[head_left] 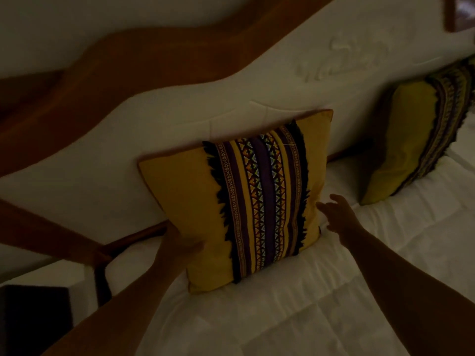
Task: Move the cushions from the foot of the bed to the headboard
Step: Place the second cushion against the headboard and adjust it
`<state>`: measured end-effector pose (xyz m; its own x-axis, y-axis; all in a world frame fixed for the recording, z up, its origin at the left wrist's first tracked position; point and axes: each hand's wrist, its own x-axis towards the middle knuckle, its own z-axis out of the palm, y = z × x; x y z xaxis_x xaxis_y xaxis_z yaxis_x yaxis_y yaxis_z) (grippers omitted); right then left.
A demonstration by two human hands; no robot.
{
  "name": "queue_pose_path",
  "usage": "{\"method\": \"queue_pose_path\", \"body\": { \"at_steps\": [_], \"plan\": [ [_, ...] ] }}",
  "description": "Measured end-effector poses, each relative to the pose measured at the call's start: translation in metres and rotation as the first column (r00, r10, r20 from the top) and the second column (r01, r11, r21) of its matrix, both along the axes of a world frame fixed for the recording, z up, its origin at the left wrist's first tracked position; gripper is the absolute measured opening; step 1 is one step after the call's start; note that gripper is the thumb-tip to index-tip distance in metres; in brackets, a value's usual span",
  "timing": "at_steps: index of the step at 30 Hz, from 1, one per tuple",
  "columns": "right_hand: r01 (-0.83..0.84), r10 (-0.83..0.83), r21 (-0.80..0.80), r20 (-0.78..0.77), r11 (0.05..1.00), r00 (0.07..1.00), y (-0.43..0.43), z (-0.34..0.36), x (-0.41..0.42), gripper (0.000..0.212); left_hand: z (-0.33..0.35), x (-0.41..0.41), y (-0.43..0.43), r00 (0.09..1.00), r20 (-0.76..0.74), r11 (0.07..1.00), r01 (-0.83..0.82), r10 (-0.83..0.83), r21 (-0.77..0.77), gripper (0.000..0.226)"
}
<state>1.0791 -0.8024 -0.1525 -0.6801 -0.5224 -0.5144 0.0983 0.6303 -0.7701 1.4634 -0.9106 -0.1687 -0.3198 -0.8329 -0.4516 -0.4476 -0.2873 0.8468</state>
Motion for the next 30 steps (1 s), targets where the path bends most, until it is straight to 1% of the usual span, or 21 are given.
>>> {"method": "queue_pose_path", "body": {
  "at_steps": [2, 5, 8, 10, 13, 15, 16, 18, 20, 22, 25, 27, 30],
  "plan": [
    [-0.008, 0.008, -0.002, 0.008, 1.000, 1.000, -0.011, -0.014, -0.009, 0.072, -0.014, -0.006, -0.004, 1.000, -0.002, 1.000, -0.003, 0.003, -0.005, 0.134],
    [-0.020, 0.022, -0.064, 0.031, 0.998, 0.999, -0.028, -0.029, -0.020, 0.070, -0.033, -0.011, -0.012, 0.999, -0.006, 0.999, -0.046, 0.046, 0.006, 0.134],
    [-0.070, 0.068, -0.075, -0.030, 0.995, 0.997, -0.043, -0.040, -0.028, 0.072, -0.044, -0.018, -0.019, 0.993, 0.035, 0.994, -0.109, 0.108, 0.006, 0.127],
    [-0.079, 0.076, -0.082, -0.039, 0.994, 0.996, -0.049, -0.044, -0.031, 0.076, -0.049, -0.022, -0.022, 0.988, 0.041, 0.989, -0.147, 0.146, 0.021, 0.123],
    [-0.079, 0.082, -0.074, 0.035, 0.994, 0.996, -0.054, -0.046, -0.034, 0.074, -0.056, -0.024, -0.026, 0.984, 0.047, 0.984, -0.174, 0.173, 0.026, 0.104],
    [-0.070, 0.075, -0.052, 0.099, 0.996, 0.992, -0.056, -0.046, -0.032, 0.070, -0.058, -0.023, -0.026, 0.982, 0.055, 0.983, -0.183, 0.182, 0.014, 0.096],
    [-0.071, 0.076, -0.054, 0.101, 0.996, 0.992, -0.057, -0.045, -0.030, 0.068, -0.058, -0.023, -0.026, 0.980, 0.046, 0.981, -0.192, 0.192, 0.016, 0.093],
    [-0.083, 0.086, -0.056, 0.053, 0.995, 0.995, -0.055, -0.041, -0.025, 0.065, -0.055, -0.023, -0.023, 0.978, 0.051, 0.979, -0.203, 0.202, 0.010, 0.085],
    [-0.096, 0.097, -0.039, 0.016, 0.995, 0.995, -0.049, -0.036, -0.019, 0.063, -0.053, -0.019, -0.016, 0.977, 0.057, 0.978, -0.206, 0.207, -0.010, 0.069],
    [-0.086, 0.087, -0.046, 0.031, 0.995, 0.996, -0.045, -0.025, -0.011, 0.061, -0.047, -0.011, -0.009, 0.975, 0.039, 0.975, -0.221, 0.221, -0.001, 0.056],
    [-0.125, 0.127, -0.079, 0.021, 0.989, 0.992, -0.046, -0.004, 0.006, 0.060, -0.035, 0.006, 0.000, 0.964, 0.018, 0.964, -0.267, 0.266, 0.023, 0.053],
    [-0.161, 0.160, -0.067, -0.015, 0.985, 0.987, -0.048, 0.006, 0.022, 0.057, -0.026, 0.022, 0.005, 0.956, 0.010, 0.955, -0.294, 0.294, 0.036, 0.044],
    [-0.151, 0.154, -0.110, 0.013, 0.982, 0.988, -0.048, 0.014, 0.054, 0.047, -0.017, 0.049, 0.011, 0.946, -0.003, 0.945, -0.324, 0.325, 0.048, 0.037]
  ]
}}
